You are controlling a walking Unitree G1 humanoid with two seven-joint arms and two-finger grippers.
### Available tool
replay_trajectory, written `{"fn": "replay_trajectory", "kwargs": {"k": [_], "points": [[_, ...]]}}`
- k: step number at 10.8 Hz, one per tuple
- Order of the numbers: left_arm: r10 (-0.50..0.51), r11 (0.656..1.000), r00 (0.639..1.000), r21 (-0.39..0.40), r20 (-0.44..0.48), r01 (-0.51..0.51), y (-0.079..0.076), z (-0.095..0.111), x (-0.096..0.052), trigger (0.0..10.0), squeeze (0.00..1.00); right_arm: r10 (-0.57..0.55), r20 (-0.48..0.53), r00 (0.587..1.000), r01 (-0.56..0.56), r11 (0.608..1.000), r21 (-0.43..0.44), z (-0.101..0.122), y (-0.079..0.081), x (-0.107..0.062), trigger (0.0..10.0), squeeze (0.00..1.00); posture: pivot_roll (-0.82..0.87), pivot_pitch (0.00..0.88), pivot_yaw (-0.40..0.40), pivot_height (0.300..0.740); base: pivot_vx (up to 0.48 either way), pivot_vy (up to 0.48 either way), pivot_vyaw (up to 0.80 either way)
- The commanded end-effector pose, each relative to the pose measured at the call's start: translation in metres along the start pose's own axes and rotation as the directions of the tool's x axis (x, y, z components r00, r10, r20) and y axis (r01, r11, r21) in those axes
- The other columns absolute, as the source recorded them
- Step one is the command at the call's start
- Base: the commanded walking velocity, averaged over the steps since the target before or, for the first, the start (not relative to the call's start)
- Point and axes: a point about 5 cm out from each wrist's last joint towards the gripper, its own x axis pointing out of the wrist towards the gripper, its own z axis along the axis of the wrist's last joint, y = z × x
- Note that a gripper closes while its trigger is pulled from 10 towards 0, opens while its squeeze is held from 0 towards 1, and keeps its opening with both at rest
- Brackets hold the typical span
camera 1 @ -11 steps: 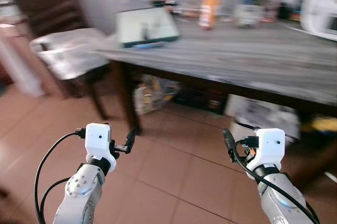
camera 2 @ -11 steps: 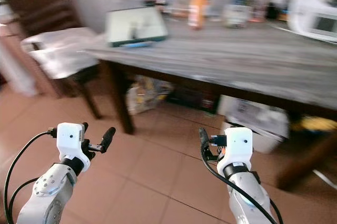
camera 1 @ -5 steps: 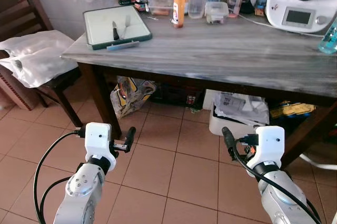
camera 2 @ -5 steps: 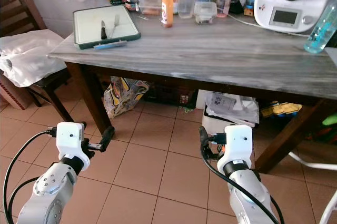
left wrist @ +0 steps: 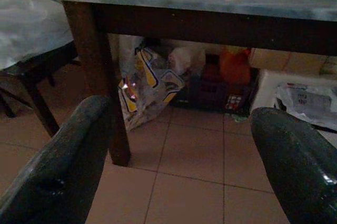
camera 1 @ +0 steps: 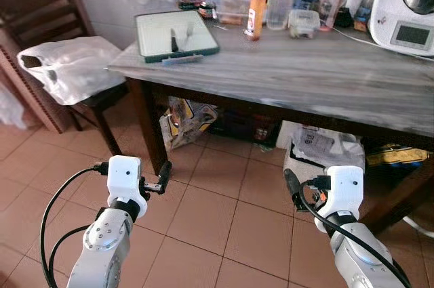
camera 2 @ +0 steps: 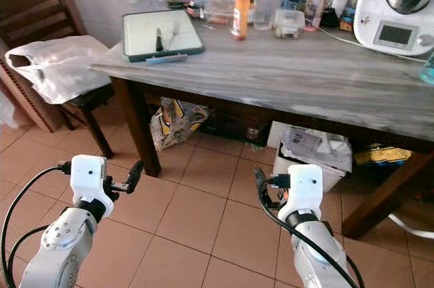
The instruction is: Setting the table
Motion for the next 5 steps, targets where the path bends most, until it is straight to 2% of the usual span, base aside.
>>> {"fn": "replay_trajectory", "kwargs": {"k": [1,2,5], "points": [[0.003,1.000,1.000,0.009,0.001,-0.003,-0.0002,0.0003,-0.0002,10.0,0.00,0.001,0.019,1.000,-0.001,1.000,-0.019,0.0069,-0.0015,-0.0007,10.0,0.00,-0.02,0.047,0.012,0.740,0.000,0.000,0.00],[0.005,1.000,1.000,0.015,0.001,-0.005,-0.0003,0.0002,0.0000,10.0,0.00,0.022,0.021,1.000,-0.021,0.998,-0.051,0.0077,0.0005,-0.0004,10.0,0.00,-0.02,0.045,0.011,0.740,0.000,0.000,0.00],[0.010,1.000,1.000,0.027,-0.006,-0.010,0.0010,-0.0002,0.0006,10.0,0.00,0.047,0.019,0.999,-0.047,0.999,-0.006,0.0064,0.0049,-0.0002,10.0,0.00,-0.01,0.043,0.015,0.740,0.000,0.000,0.00]]}}
